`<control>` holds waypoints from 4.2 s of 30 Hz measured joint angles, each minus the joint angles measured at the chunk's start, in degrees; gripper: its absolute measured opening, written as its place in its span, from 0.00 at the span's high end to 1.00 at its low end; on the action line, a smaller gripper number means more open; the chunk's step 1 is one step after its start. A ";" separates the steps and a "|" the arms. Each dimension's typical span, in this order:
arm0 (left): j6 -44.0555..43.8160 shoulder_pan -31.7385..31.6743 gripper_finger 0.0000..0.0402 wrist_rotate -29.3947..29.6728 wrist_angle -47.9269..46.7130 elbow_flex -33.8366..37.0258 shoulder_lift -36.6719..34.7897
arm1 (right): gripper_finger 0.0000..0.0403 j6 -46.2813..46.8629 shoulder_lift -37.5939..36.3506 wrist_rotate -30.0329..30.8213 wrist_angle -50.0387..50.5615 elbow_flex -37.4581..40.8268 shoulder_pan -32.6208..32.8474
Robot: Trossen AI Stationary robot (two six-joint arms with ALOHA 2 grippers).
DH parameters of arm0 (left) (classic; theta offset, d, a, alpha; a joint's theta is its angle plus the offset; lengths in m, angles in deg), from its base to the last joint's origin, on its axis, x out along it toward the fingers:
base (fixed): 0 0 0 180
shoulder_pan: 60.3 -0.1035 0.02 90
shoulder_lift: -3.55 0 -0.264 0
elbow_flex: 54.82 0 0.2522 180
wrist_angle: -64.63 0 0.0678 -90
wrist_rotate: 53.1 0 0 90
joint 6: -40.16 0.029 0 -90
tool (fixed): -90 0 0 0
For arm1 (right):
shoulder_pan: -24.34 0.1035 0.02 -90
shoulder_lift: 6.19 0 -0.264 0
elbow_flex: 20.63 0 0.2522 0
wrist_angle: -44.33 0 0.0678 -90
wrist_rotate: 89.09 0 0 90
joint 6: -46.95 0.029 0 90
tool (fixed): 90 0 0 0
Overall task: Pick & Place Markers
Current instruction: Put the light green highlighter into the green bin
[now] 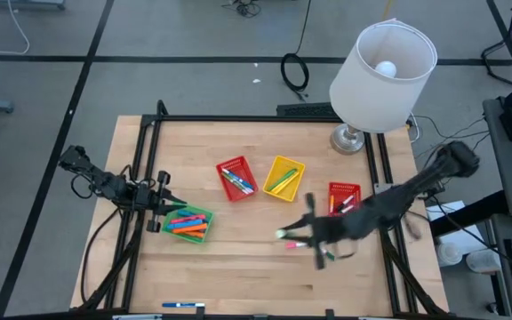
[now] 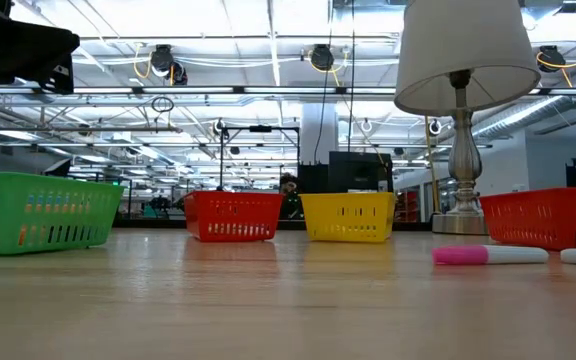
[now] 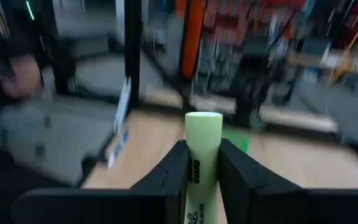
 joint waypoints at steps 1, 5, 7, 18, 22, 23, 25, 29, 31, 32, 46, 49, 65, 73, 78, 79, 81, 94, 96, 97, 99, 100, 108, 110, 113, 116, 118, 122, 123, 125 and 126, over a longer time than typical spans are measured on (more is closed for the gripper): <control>0.00 0.00 0.88 0.00 0.05 0.00 0.00 | 0.87 -1.38 -3.03 0.07 -4.92 3.91 0.18; 0.04 0.01 0.88 0.00 0.09 0.00 0.00 | 0.87 -0.99 -14.72 -0.05 -15.58 17.42 -1.30; 0.04 0.02 0.88 0.00 0.29 0.00 0.00 | 0.88 0.06 -19.75 0.17 -16.39 22.76 -3.05; 0.15 0.00 0.88 0.02 0.54 0.00 0.00 | 0.88 8.27 -32.67 -1.36 -47.49 52.90 -9.38; 0.13 0.00 0.88 0.02 0.54 0.00 0.00 | 0.88 10.41 -33.16 -1.17 -50.21 56.66 -11.18; 0.12 0.01 0.88 0.02 0.52 0.00 0.00 | 0.88 10.54 -33.12 -1.36 -50.14 56.88 -11.56; 0.10 0.02 0.88 0.04 0.52 0.00 0.00 | 0.88 10.48 -33.20 -1.34 -50.19 56.92 -11.99; 0.11 0.02 0.88 0.04 0.51 0.00 0.00 | 0.88 10.39 -33.17 -1.47 -49.62 56.92 -12.51; 0.09 0.02 0.88 0.04 0.51 0.00 0.00 | 0.88 10.39 -33.17 -1.45 -49.65 56.92 -12.84; 0.09 0.02 0.88 0.04 0.51 0.00 0.00 | 0.88 10.39 -33.15 -1.47 -49.23 56.92 -13.01; 1.50 0.01 0.88 0.07 0.40 0.00 0.00 | 0.88 14.90 -30.69 2.00 -29.81 50.03 -14.07; 1.53 0.02 0.88 0.18 0.41 0.00 0.00 | 0.88 15.94 -27.02 1.47 -14.94 40.65 -16.10; 0.86 0.00 0.88 2.01 -0.34 0.01 0.00 | 0.88 11.66 -2.79 -12.11 11.63 6.34 -26.41; 1.08 0.00 0.88 2.00 -0.36 0.02 0.00 | 0.88 12.50 7.10 -17.57 8.30 -0.29 -29.09; 1.07 0.00 0.88 2.03 -0.40 0.02 0.00 | 0.88 11.95 11.51 -22.71 3.77 -3.36 -29.06; 1.09 0.00 0.88 2.08 -0.38 0.02 0.00 | 0.88 12.00 12.42 -23.96 2.33 -3.96 -28.76; 1.14 0.02 0.88 2.32 -0.45 0.02 0.00 | 0.88 12.21 14.73 -25.61 -0.84 -6.06 -28.09; 4.48 0.00 0.88 3.99 4.15 0.04 0.00 | 0.88 9.31 38.64 -31.00 -1.13 -33.14 -24.80; 6.36 0.00 0.88 4.71 6.88 0.04 -0.02 | 0.88 8.47 42.75 -31.81 -1.06 -37.62 -24.64; 6.78 0.00 0.88 4.88 7.98 0.04 -0.02 | 0.88 7.79 44.78 -31.76 -1.14 -39.75 -24.64; 7.14 0.01 0.88 4.87 9.91 0.04 -0.01 | 0.88 6.71 48.24 -31.61 -0.62 -43.51 -24.64; 7.14 0.02 0.88 4.78 10.57 0.04 -0.02 | 0.88 6.50 49.86 -31.60 -0.70 -45.33 -24.64; 7.86 0.07 0.88 4.46 11.84 0.02 0.00 | 0.88 4.15 57.66 -31.45 -1.57 -54.26 -25.87; 8.22 0.07 0.88 4.44 12.10 0.02 -0.02 | 0.88 3.84 58.53 -31.45 -2.62 -54.32 -26.24; 8.27 0.07 0.88 4.42 12.99 0.02 -0.01 | 0.88 3.66 60.07 -31.45 -6.79 -54.42 -26.64; 8.31 0.07 0.88 4.42 13.50 0.02 -0.02 | 0.88 3.79 61.81 -31.52 -10.29 -54.47 -26.92; 8.52 0.07 0.88 4.42 13.50 0.02 -0.01 | 0.88 4.12 62.07 -31.60 -9.85 -54.47 -27.02; 8.75 0.07 0.88 4.42 13.45 0.02 0.00 | 0.88 4.19 61.87 -31.64 -9.99 -54.46 -27.39; 8.76 0.07 0.88 4.44 13.41 0.02 0.00 | 0.88 4.15 61.82 -31.64 -10.23 -54.47 -27.41; 8.76 0.07 0.88 4.44 13.39 0.02 0.00 | 0.88 3.98 61.85 -31.62 -10.27 -54.47 -27.44; 8.75 0.07 0.88 4.44 13.41 0.02 0.00 | 0.88 3.94 61.88 -31.60 -10.22 -54.47 -27.43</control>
